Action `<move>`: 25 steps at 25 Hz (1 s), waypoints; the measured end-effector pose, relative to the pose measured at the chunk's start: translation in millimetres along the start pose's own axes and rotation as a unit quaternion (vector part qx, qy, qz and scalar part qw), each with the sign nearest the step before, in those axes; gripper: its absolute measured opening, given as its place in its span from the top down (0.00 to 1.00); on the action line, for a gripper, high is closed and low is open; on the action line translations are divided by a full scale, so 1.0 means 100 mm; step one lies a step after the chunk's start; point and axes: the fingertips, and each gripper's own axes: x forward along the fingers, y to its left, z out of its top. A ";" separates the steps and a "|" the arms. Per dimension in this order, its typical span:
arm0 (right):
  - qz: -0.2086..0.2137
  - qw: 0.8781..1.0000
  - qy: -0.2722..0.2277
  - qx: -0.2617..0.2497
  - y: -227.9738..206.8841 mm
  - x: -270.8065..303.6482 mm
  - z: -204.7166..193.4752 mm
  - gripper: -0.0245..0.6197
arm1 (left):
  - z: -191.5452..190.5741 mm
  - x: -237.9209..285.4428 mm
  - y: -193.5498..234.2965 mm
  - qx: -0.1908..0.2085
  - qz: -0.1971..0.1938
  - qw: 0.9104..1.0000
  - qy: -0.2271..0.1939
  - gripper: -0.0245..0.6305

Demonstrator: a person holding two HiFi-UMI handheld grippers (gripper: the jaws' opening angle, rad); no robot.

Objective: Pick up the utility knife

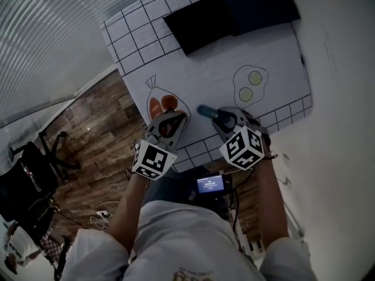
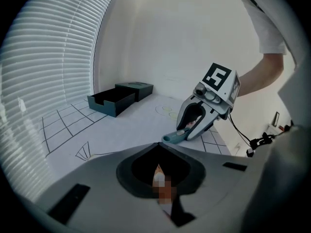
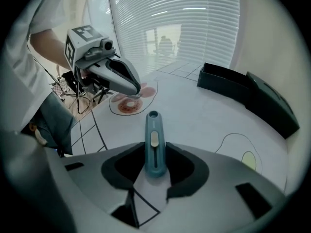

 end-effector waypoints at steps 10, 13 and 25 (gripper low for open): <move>-0.015 0.979 -0.111 0.170 -0.06 -0.20 0.17 0.75 | 0.10 0.00 -0.02 0.001 -0.002 1.000 -0.007 0.96; -0.016 0.978 -0.113 0.176 -0.03 -0.24 0.15 0.75 | 0.19 0.01 -0.04 0.007 -0.003 1.000 -0.014 0.96; -0.049 0.961 -0.169 0.213 -0.06 -0.66 0.27 0.75 | 0.56 -0.13 -0.06 0.022 0.011 0.999 -0.046 0.96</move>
